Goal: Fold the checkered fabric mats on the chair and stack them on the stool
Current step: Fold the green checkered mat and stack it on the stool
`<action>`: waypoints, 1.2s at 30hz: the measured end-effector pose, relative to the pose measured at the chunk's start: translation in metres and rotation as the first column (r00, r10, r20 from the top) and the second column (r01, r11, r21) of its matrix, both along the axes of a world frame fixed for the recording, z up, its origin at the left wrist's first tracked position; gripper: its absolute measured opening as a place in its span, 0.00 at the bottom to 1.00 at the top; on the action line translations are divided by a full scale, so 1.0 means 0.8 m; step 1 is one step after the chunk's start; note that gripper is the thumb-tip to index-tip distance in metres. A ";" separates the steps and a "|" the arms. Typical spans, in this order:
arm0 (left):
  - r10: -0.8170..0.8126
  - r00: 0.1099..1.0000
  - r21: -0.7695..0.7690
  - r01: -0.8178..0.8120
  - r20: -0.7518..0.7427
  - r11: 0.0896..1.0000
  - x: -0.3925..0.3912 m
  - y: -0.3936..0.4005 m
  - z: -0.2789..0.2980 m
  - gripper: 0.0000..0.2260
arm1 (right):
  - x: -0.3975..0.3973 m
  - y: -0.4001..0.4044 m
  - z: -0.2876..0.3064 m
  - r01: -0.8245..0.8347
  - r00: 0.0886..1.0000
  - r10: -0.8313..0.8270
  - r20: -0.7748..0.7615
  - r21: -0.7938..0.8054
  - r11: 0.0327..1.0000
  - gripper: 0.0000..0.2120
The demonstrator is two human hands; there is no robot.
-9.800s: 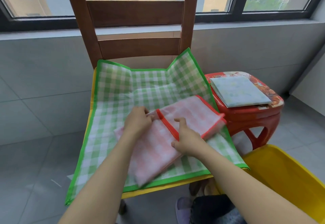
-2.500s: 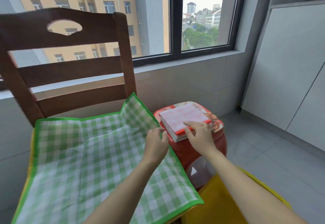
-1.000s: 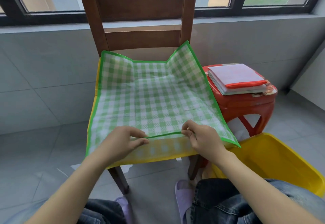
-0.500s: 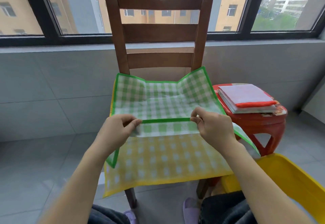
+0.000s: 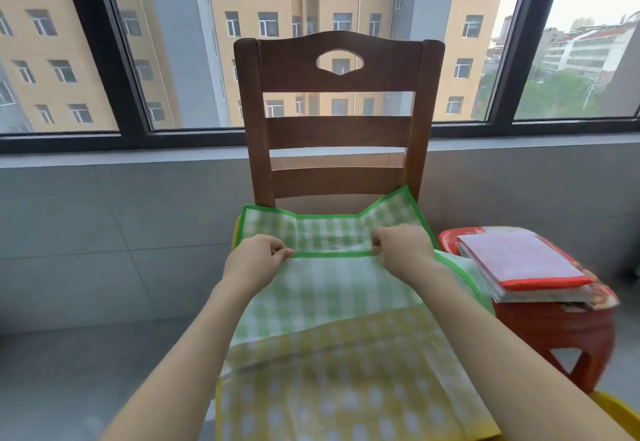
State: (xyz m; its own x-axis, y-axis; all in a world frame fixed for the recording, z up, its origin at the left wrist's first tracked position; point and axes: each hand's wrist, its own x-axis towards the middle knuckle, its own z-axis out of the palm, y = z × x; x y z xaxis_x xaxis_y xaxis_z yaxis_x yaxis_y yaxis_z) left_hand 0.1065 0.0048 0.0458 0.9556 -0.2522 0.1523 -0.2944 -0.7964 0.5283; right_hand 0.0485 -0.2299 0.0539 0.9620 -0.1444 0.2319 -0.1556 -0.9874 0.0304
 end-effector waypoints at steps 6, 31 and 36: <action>0.012 0.993 0.089 -0.001 -0.121 0.996 0.044 -0.034 -0.076 0.10 | 0.039 -0.018 -0.049 0.104 0.955 -0.063 -0.290 0.128 0.986 0.08; -0.220 0.928 0.088 0.257 -0.301 0.962 0.013 -0.063 -0.106 0.10 | 0.009 0.008 -0.155 -0.008 0.993 0.043 -0.107 0.308 0.951 0.13; -0.061 0.938 0.090 0.097 -0.342 0.991 0.038 0.014 -0.070 0.13 | 0.042 0.006 -0.150 -0.047 0.994 0.062 -0.085 0.162 0.986 0.13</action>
